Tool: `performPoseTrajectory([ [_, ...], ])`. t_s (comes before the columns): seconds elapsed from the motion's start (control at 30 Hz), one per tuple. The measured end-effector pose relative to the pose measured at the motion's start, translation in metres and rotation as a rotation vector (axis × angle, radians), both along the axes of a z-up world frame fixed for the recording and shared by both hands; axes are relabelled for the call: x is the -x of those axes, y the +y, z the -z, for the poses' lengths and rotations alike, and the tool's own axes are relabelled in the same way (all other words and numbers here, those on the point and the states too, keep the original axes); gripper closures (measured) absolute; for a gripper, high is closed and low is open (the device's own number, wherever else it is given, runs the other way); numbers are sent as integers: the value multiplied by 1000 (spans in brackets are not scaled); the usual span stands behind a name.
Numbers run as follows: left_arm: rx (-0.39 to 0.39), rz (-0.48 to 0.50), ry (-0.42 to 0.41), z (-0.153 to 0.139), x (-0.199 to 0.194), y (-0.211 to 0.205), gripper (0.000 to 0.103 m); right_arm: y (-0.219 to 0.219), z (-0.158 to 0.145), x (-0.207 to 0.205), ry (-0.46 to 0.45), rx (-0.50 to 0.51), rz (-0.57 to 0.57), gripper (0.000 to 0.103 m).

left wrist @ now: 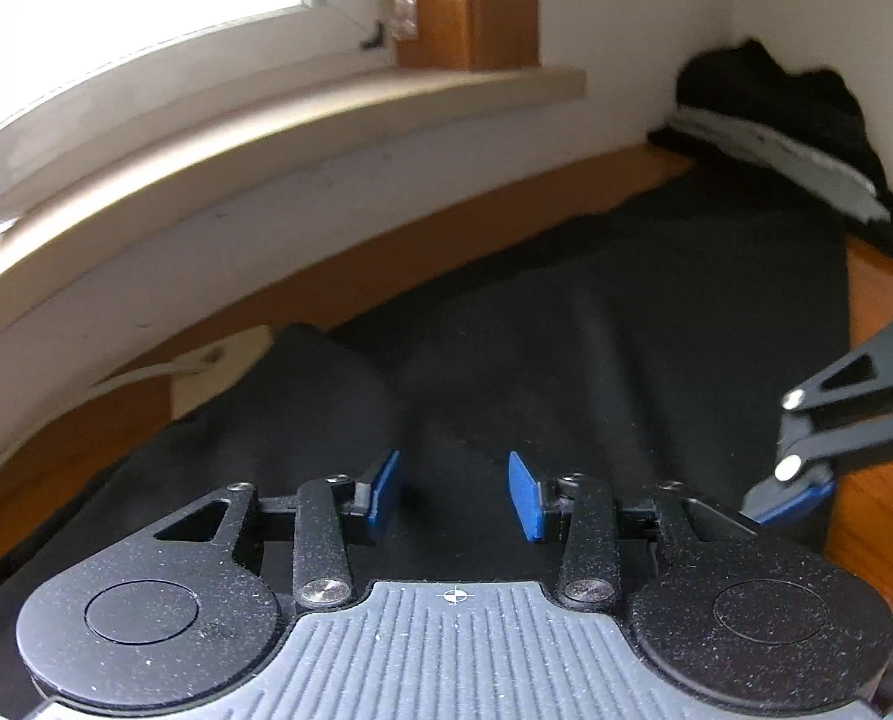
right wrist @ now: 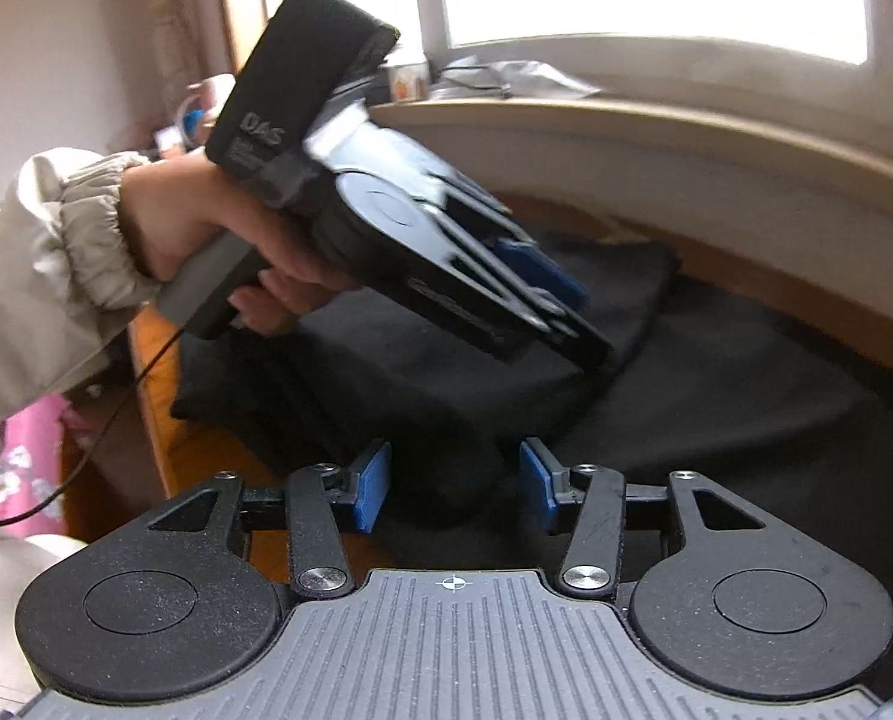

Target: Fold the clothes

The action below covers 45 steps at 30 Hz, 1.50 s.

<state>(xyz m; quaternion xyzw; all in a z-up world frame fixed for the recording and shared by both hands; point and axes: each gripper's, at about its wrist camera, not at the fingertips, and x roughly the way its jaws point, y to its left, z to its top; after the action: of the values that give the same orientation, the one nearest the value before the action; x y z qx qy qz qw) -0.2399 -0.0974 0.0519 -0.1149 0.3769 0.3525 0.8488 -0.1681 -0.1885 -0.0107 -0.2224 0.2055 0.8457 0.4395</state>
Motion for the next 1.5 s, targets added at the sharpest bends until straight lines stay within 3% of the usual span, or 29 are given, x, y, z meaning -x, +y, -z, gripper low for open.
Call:
performPoseTrajectory([
  [0.13, -14, 9, -9, 8, -1, -4, 77, 7, 8, 0, 58, 32, -18, 59],
  [0.2, -29, 3, -19, 11, 0, -4, 90, 1, 6, 1, 66, 30, -24, 85],
  [0.23, -42, -3, -19, 12, 1, -5, 94, -4, 4, 2, 66, 25, -26, 86],
  [0.37, -44, -14, -36, 13, 3, -3, 96, -31, -9, 14, 8, -32, -39, 95],
  [0.4, -44, -17, -40, 13, 3, -2, 96, -37, -11, 17, 0, -39, -40, 101],
  [0.53, -40, -19, -53, 13, 5, 1, 96, -50, -13, 26, -50, -53, -34, 101],
  [0.63, -11, -35, -63, 11, 8, 3, 96, -44, -14, 18, -29, -65, 23, 100],
  [0.73, 18, -56, -45, 7, 8, 1, 92, -29, -15, 10, -2, -80, 74, 95],
  [0.83, 19, -52, -12, 5, 4, -5, 80, -12, -11, 10, -2, -70, 56, 84],
  [0.93, 2, -42, 5, 7, -1, -12, 78, -1, -6, 13, 17, -41, 31, 72],
  [1.0, -5, -32, 4, 8, -1, -13, 80, 5, -2, 16, 36, -14, 9, 72],
  [1.13, -10, -14, -12, 10, 3, -13, 98, 12, 1, 22, 78, 14, -28, 73],
  [1.3, -19, -5, -17, 11, 5, -14, 101, 9, -3, 33, 72, -14, -51, 96],
  [1.5, -14, -17, -39, 4, 9, -8, 102, -21, -15, 46, 26, -90, -34, 99],
])
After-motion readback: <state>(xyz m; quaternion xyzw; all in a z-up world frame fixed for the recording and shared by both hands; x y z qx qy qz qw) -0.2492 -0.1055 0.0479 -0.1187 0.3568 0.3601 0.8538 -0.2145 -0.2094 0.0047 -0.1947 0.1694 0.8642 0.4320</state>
